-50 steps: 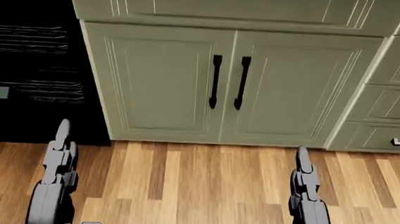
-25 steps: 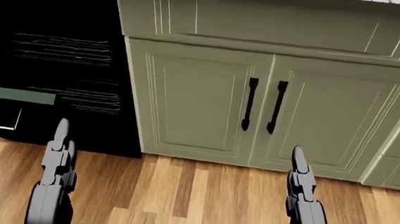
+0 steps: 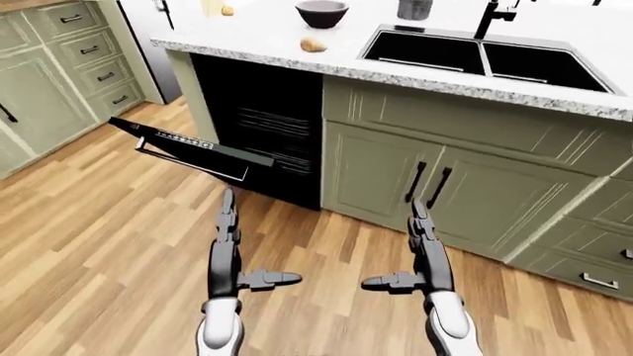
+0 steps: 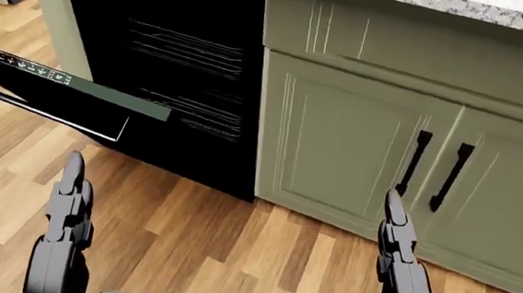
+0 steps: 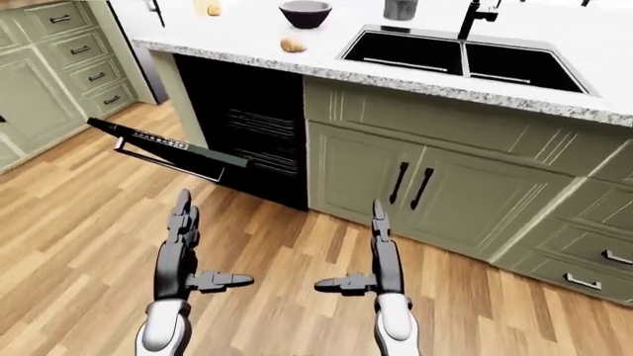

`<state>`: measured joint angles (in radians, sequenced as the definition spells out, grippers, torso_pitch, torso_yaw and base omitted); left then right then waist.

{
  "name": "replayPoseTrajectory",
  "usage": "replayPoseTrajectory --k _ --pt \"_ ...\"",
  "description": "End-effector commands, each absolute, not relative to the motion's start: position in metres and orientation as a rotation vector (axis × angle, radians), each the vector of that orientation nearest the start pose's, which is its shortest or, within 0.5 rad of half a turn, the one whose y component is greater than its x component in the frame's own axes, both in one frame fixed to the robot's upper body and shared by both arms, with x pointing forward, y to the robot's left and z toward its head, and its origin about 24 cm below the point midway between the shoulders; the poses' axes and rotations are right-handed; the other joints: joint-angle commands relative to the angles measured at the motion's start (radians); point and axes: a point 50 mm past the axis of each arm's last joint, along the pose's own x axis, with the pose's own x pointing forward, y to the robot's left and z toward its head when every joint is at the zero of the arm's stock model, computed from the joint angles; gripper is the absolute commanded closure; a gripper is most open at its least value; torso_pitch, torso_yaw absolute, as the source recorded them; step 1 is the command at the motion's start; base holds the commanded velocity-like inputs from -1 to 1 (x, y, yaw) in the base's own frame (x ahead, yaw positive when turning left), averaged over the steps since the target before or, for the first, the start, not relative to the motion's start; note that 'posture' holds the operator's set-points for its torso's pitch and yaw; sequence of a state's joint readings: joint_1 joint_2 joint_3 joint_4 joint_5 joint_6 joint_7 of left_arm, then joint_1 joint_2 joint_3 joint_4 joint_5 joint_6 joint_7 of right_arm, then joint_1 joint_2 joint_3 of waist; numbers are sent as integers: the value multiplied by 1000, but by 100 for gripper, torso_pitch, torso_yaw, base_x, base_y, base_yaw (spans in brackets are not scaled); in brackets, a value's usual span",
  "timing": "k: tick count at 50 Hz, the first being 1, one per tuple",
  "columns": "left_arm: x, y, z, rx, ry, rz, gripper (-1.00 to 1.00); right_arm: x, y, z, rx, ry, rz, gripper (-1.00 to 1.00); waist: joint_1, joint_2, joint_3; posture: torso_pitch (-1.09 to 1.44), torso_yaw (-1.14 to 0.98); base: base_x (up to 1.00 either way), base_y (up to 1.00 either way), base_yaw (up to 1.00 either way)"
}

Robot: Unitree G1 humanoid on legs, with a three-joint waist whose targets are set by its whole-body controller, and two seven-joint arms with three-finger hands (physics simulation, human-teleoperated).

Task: Close the dishwasher door

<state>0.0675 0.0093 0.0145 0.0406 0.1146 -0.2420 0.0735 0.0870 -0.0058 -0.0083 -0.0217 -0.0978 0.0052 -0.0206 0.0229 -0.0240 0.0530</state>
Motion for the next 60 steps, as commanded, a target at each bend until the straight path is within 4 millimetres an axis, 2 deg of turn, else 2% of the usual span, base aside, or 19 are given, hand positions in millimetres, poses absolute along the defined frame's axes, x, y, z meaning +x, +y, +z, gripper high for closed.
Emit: replayPoseTrajectory --k 1,4,5,7,10,17,19,20,24,30,33,34,35,36,38,42,47,49,60 --pt "241 156 54 117 -218 76 -100 239 -159 41 -109 -13 -54 -100 -5 -4 -12 0 0 0 0 66" --pt "241 156 54 118 -218 76 -100 239 -159 41 -109 -11 -53 -100 -23 -97 -44 0 0 0 0 65" --pt "240 156 55 120 -221 78 -100 238 -159 41 -109 -12 -53 -100 -25 -30 -16 0 0 0 0 66" --pt "240 156 55 119 -221 78 -100 238 -159 42 -109 -13 -52 -100 -15 -55 -27 0 0 0 0 66" --pt "239 156 56 119 -223 77 -100 238 -159 42 -108 -13 -53 -100 -13 -29 -29 0 0 0 0 66" --pt "239 156 56 118 -224 77 -100 238 -158 43 -109 -14 -52 -100 -21 71 -22 0 0 0 0 66" --pt "239 156 56 118 -224 77 -100 237 -159 43 -108 -14 -53 -100 -16 134 -42 0 0 0 0 66" --pt "239 156 56 118 -224 77 -100 237 -159 43 -108 -15 -53 -100 -3 96 -30 0 0 0 0 66" --pt "239 157 58 118 -226 80 -100 236 -159 44 -110 -15 -53 -100 12 71 -39 0 0 0 0 65" --pt "237 157 60 116 -228 80 -100 235 -159 45 -112 -17 -51 -100 0 9 -16 0 0 0 0 66" --pt "237 157 60 117 -229 79 -100 235 -158 46 -113 -17 -50 -100 -7 -62 -30 0 0 0 0 66" --pt "237 157 60 116 -229 79 -100 235 -158 46 -114 -17 -50 -100 -7 -61 -41 0 0 0 0 66" --pt "237 157 60 117 -229 79 -100 235 -158 45 -114 -17 -50 -100 -18 -40 -20 0 0 0 0 66" --pt "237 157 60 118 -228 79 -100 235 -158 45 -114 -17 -49 -100 -12 -49 -14 0 0 0 0 66" --pt "237 157 59 118 -227 77 -100 235 -158 45 -117 -15 -47 -100 -10 -40 -28 0 0 0 0 66" --pt "236 157 59 119 -227 76 -100 235 -159 45 -117 -15 -48 -100 -14 2 -21 0 0 0 0 66" --pt "235 158 61 118 -231 78 -100 235 -158 44 -115 -13 -48 -100 -20 82 -23 0 0 0 0 66" --pt "235 158 61 117 -232 78 -100 235 -158 44 -115 -13 -48 -100 -15 122 -48 0 0 0 0 66" --pt "235 156 60 120 -229 72 -100 235 -158 46 -114 -18 -49 -100 -1 1 -17 0 0 0 0 66"
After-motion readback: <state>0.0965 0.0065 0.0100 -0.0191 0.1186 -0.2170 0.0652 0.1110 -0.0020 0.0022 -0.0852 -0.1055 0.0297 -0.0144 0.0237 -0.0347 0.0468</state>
